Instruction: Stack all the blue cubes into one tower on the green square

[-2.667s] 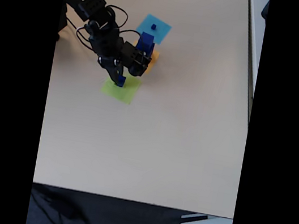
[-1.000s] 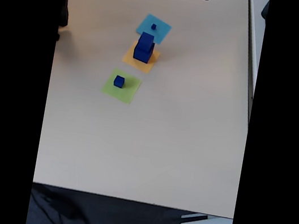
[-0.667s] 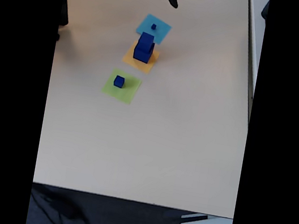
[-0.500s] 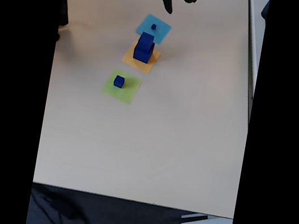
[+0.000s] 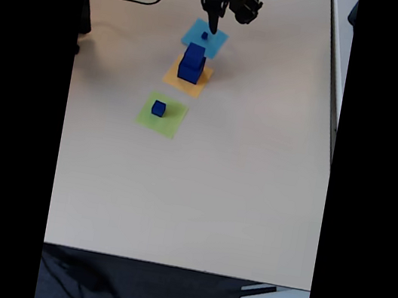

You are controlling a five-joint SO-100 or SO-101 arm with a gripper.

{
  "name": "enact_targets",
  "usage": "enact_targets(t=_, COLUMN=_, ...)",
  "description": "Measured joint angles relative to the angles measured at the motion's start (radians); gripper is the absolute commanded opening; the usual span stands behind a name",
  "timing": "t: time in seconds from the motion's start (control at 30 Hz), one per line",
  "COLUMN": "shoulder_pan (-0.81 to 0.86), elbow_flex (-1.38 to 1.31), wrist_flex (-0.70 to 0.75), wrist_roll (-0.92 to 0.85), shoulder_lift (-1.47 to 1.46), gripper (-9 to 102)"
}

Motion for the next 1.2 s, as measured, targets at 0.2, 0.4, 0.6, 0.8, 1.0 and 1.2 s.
enact_targets(t=0.2, shoulder_pan=0.0, elbow_flex=0.049, wrist_flex=-0.02, wrist_roll=0.008, shoulder_lift=-0.009, gripper=24)
enact_targets(t=0.4, shoulder_pan=0.0, elbow_flex=0.121, wrist_flex=-0.026, wrist_roll=-0.006, shoulder_lift=-0.008, gripper=24)
enact_targets(t=0.6, shoulder_pan=0.021, elbow_flex=0.166, wrist_flex=-0.029, wrist_roll=-0.046, shoulder_lift=0.026, gripper=24)
enact_targets(t=0.8, shoulder_pan=0.044, elbow_flex=0.17, wrist_flex=-0.029, wrist_roll=-0.081, shoulder_lift=0.049, gripper=20)
enact_targets(t=1.0, shoulder_pan=0.043, elbow_flex=0.17, wrist_flex=-0.029, wrist_roll=-0.112, shoulder_lift=0.066, gripper=21)
enact_targets(t=1.2, shoulder_pan=0.043, elbow_flex=0.183, wrist_flex=-0.029, wrist_roll=-0.149, shoulder_lift=0.066, gripper=21)
